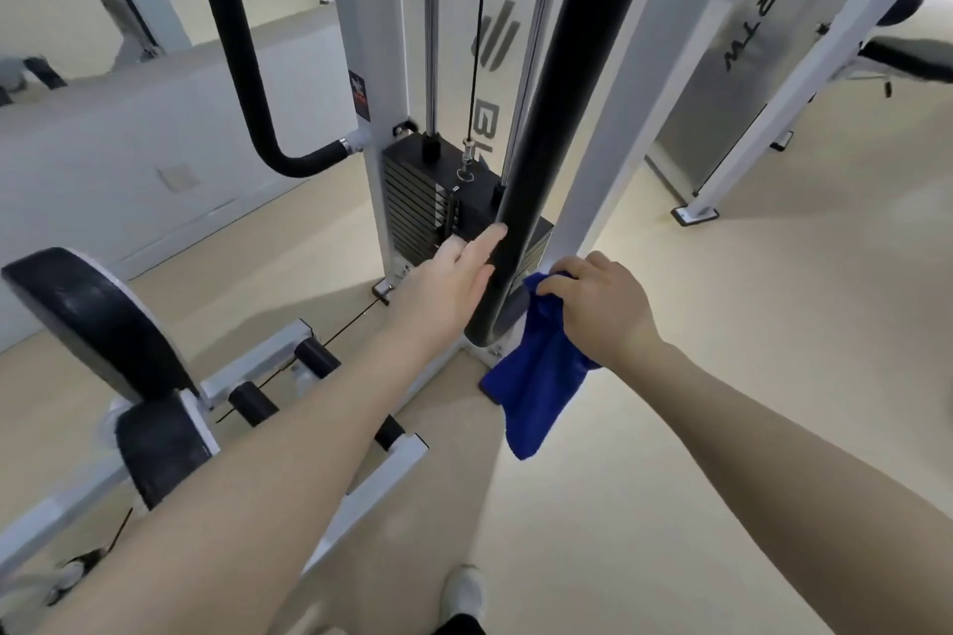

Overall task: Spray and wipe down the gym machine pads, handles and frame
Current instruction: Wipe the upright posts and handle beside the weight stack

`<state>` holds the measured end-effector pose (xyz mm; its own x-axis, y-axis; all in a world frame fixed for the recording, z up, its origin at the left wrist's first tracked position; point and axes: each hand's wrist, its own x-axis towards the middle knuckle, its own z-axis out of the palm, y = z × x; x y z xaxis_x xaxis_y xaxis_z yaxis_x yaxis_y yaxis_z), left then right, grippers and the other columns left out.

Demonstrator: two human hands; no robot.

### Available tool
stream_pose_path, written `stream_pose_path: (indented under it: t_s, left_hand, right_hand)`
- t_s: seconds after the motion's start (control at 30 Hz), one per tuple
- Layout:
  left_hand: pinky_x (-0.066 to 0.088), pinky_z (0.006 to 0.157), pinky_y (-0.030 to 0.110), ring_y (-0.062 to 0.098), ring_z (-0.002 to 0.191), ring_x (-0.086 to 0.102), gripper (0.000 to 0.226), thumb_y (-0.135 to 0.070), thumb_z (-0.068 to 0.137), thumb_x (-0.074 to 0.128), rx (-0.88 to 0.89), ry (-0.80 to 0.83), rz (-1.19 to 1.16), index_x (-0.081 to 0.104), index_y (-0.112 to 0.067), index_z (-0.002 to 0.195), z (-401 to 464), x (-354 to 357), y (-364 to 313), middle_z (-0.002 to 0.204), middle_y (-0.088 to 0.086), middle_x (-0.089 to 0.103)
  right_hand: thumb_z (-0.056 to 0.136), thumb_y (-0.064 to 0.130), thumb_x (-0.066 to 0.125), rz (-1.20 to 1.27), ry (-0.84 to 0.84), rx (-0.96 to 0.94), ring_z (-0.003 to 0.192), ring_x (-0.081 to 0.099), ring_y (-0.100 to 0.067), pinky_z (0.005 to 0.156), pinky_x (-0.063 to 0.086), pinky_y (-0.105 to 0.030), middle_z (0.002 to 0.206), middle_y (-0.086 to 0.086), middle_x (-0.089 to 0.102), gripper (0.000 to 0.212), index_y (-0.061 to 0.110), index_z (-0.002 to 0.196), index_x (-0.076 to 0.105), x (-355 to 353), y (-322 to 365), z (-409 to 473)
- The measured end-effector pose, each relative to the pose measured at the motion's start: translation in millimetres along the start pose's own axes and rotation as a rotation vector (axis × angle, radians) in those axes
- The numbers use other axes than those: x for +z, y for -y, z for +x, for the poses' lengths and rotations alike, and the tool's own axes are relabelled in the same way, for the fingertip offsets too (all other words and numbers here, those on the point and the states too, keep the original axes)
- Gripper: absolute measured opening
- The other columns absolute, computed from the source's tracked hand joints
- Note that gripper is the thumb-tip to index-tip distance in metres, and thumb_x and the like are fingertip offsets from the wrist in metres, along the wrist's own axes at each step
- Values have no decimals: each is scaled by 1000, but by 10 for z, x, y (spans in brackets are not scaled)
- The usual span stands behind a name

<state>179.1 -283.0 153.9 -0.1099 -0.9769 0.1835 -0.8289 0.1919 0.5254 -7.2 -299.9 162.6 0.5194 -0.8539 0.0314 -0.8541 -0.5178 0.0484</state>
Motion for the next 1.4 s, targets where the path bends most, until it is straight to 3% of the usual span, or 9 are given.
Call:
stream_pose_path:
  t_s: [0.27, 0.4, 0.57, 0.7, 0.8, 0.93, 1.03, 1.23, 1.4]
  left_hand:
    - [53, 64, 49, 32, 70, 59, 28, -21, 98, 39, -60, -33, -184, 30, -30, 123, -148, 565, 130, 91, 10, 57]
    - [45, 58, 40, 35, 67, 53, 15, -17, 96, 39, -202, -24, -290, 42, -17, 111, -280, 783, 243, 72, 0, 40]
    - [31, 51, 16, 8, 62, 48, 31, -21, 98, 40, -315, -85, -378, 38, -22, 128, -387, 989, 283, 75, -7, 49]
    - [31, 48, 19, 7, 62, 50, 30, -24, 99, 36, -452, -16, -448, 36, -28, 128, -402, 1136, 372, 77, -2, 55]
    - [36, 43, 14, 8, 58, 51, 27, -28, 99, 37, -561, -55, -538, 35, -32, 126, -346, 1152, 443, 70, -5, 53]
    - [51, 69, 28, 22, 93, 61, 46, -31, 97, 42, -552, -111, -681, 23, -40, 139, -254, 1038, 495, 131, -2, 51]
    - [46, 77, 28, 22, 104, 57, 50, -30, 97, 42, -485, -97, -663, 22, -32, 143, -197, 925, 499, 137, 2, 47]
    - [41, 46, 6, 7, 59, 56, 31, -31, 98, 39, -458, -50, -525, 45, -20, 126, -142, 758, 543, 75, 0, 57]
    - [38, 43, 7, 14, 62, 55, 30, -28, 99, 38, -461, -77, -544, 47, -16, 125, -165, 476, 434, 74, 5, 57]
  right_hand:
    - [87, 8, 52, 126, 97, 163, 107, 46, -25, 83, 35, -28, 128, 2, 55, 36, 21, 119, 61, 399, -157, -199]
    - [88, 7, 48, 171, 126, 247, 107, 45, -22, 75, 25, -23, 127, 5, 55, 38, 23, 120, 61, 641, -215, -269]
    - [89, 7, 43, 289, 146, 288, 109, 48, -25, 87, 39, -32, 118, -4, 56, 35, 20, 113, 64, 888, -184, -327]
    - [90, 14, 33, 812, 88, 602, 90, 63, -11, 75, 49, -20, 99, 3, 64, 34, 21, 103, 64, 1085, -44, -270]
    - [88, 4, 35, 1085, -129, 769, 86, 65, -16, 81, 52, -32, 95, 0, 67, 36, 21, 102, 63, 1062, 76, -114]
    - [92, 2, 46, 1539, -418, 787, 75, 61, -6, 73, 52, -23, 95, 3, 62, 25, 23, 101, 56, 804, 300, 276]
    - [90, 0, 37, 1346, -424, 685, 91, 57, -14, 81, 47, -25, 103, -5, 61, 30, 14, 108, 55, 874, 493, 508]
    - [89, 1, 41, 1078, -39, 679, 84, 53, -26, 73, 40, -30, 97, -17, 57, 13, 4, 94, 53, 1467, 632, 261]
    - [90, 7, 53, 1044, -682, 478, 81, 48, 1, 74, 37, -6, 94, 6, 51, 10, 9, 99, 50, 251, 532, 270]
